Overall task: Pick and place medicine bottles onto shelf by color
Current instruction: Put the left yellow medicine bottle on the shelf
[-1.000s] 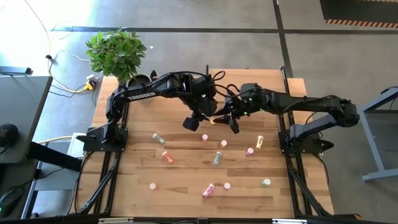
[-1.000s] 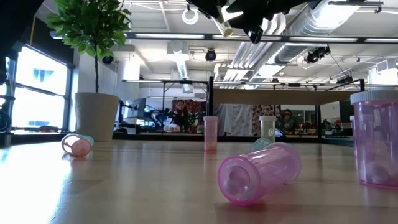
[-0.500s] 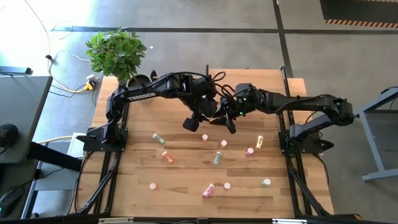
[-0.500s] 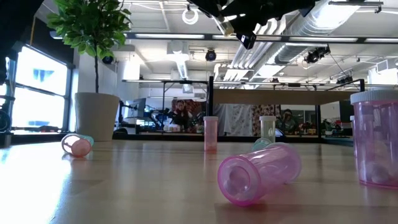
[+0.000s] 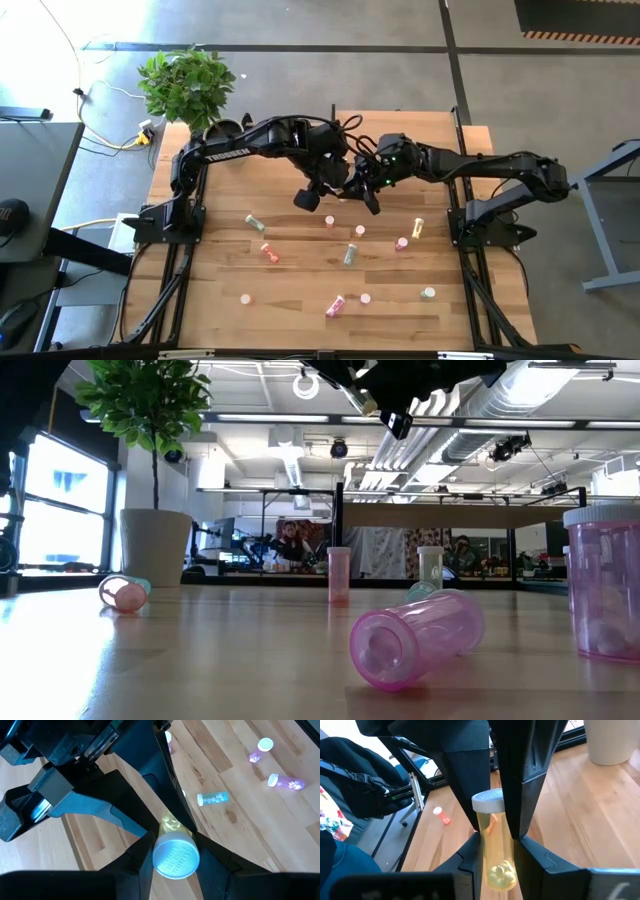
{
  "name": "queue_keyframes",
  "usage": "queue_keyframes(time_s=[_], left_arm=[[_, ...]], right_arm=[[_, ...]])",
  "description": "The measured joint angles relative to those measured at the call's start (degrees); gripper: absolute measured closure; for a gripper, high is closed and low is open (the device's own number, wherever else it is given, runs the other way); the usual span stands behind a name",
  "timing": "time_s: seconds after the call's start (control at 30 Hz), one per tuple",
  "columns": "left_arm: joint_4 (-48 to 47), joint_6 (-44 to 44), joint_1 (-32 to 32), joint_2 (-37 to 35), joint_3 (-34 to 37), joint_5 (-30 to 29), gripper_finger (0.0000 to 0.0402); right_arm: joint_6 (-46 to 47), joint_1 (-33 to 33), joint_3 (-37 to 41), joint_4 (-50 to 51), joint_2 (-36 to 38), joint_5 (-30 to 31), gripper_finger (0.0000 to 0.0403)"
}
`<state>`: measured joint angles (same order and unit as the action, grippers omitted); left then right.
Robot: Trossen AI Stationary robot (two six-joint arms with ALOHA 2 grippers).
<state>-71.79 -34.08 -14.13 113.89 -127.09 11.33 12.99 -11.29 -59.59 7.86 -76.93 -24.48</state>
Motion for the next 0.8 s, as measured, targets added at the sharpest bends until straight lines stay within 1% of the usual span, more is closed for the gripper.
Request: queue_keyframes(time_s=[0.1,0.17,0.33,0.43,0.53,0.6,0.73,0.8], left_arm=[[0.0,0.0,0.0,0.0,0.0,0.0,0.0286],[0.1,0.0,0.0,0.0,0.0,-0.2,0.0276],[0.4,-0.1,0.0,0.0,0.0,-0.4,0.0229],[0.4,1.6,0.0,0.0,0.0,-0.7,0.0198],[0.1,2.9,0.1,0.0,0.0,-3.6,0.0174],[-0.3,2.9,0.1,-0.2,0.0,-5.1,0.0167],[-0.4,2.5,0.1,-1.1,0.0,-5.1,0.0167],[-0.3,2.4,0.1,-1.6,0.0,-5.5,0.0168]], right_arm=[[0.0,0.0,0.0,0.0,0.0,0.0,0.0329],[0.2,0.0,0.0,0.0,0.0,0.0,0.0329],[1.4,0.0,0.0,0.0,0.0,0.0,0.033],[1.4,0.1,0.0,0.0,0.0,0.0,0.033],[1.6,0.1,0.0,0.4,0.0,0.4,0.0331],[1.6,0.0,0.0,1.1,0.1,0.9,0.0331],[1.6,0.1,0.0,2.7,1.2,2.4,0.0331],[1.6,0.1,0.0,3.6,2.2,4.1,0.0331]])
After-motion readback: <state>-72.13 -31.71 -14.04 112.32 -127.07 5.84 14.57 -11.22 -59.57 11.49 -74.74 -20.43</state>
